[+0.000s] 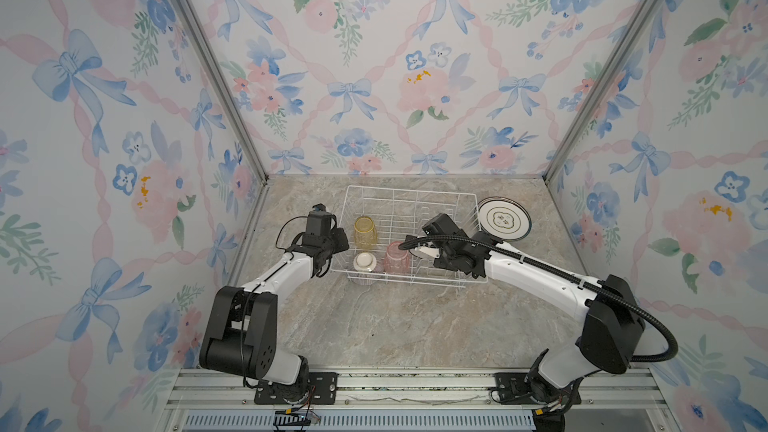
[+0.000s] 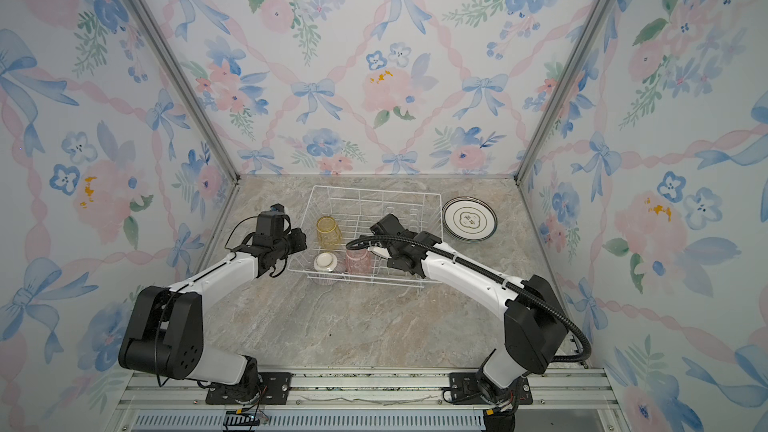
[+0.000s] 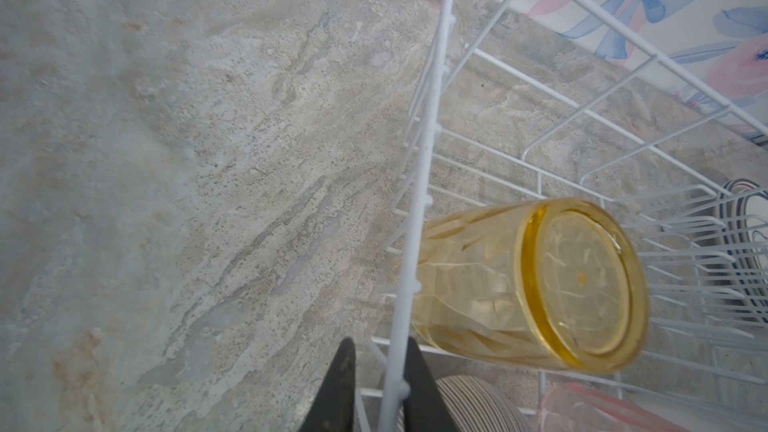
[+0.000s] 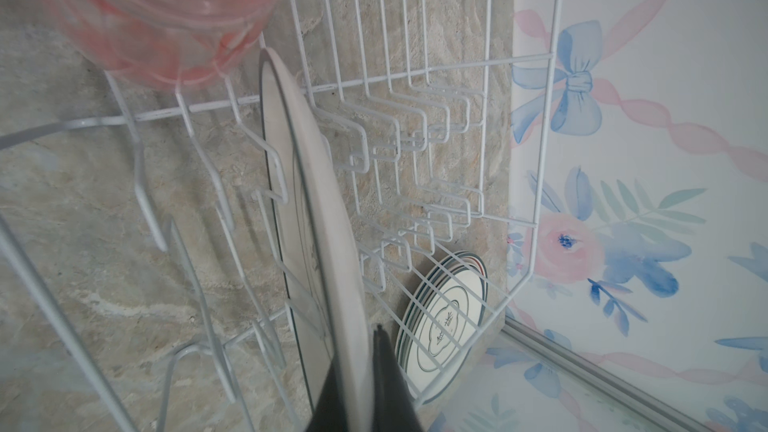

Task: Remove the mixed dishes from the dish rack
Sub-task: 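Lower the right gripper and grip the last printed plate in the rack, then lift the plate out of the rack and carry it to the stack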

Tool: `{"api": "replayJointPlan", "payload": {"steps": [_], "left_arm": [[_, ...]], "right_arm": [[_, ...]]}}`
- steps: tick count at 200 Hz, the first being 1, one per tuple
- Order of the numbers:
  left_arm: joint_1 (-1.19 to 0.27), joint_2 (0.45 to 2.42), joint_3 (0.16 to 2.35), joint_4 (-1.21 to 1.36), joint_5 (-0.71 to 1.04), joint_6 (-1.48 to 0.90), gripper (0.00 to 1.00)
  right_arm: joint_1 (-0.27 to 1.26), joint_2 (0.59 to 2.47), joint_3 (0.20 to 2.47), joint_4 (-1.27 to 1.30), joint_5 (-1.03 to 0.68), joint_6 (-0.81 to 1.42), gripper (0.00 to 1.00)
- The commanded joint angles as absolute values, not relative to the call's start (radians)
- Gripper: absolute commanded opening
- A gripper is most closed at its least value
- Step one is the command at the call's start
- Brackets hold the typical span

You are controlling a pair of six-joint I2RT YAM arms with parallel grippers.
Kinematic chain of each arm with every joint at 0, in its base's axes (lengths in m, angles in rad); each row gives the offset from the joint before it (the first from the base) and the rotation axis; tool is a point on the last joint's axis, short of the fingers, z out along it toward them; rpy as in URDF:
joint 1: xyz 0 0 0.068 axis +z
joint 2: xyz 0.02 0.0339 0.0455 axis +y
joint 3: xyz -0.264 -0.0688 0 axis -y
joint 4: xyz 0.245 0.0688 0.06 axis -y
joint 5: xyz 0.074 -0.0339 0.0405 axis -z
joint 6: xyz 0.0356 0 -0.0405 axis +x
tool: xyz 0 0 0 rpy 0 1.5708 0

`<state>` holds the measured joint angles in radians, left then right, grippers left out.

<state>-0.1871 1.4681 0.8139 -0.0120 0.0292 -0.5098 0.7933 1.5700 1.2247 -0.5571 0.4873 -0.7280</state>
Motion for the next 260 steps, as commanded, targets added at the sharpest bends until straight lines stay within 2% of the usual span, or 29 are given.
{"api": "replayJointPlan", "payload": {"steps": [1, 46, 90, 124, 192, 216, 260], "left_arm": [[-0.188, 1.498, 0.802, -0.071, 0.063, -0.504, 0.21], [-0.188, 1.495, 0.8, -0.07, 0.062, -0.503, 0.21], [-0.187, 1.496, 0.804, -0.07, 0.063, -0.503, 0.21], [-0.187, 1.502, 0.813, -0.071, 0.065, -0.502, 0.21], [-0.19, 1.515, 0.827, -0.07, 0.07, -0.499, 0.21], [-0.19, 1.516, 0.827, -0.071, 0.068, -0.499, 0.21], [-0.191, 1.514, 0.823, -0.07, 0.068, -0.499, 0.21]], "right_arm": [[0.789, 1.537, 1.178, -0.39, 0.621, -0.737, 0.0], [0.78, 1.463, 1.15, -0.292, 0.64, -0.765, 0.0], [0.745, 1.376, 1.163, -0.332, 0.545, -0.733, 0.0], [0.671, 1.307, 1.223, -0.366, 0.485, -0.629, 0.0], [0.331, 1.235, 1.337, -0.445, 0.177, -0.163, 0.0], [0.199, 1.253, 1.364, -0.482, 0.101, 0.007, 0.0], [-0.062, 1.331, 1.36, -0.482, -0.151, 0.357, 0.0]]}}
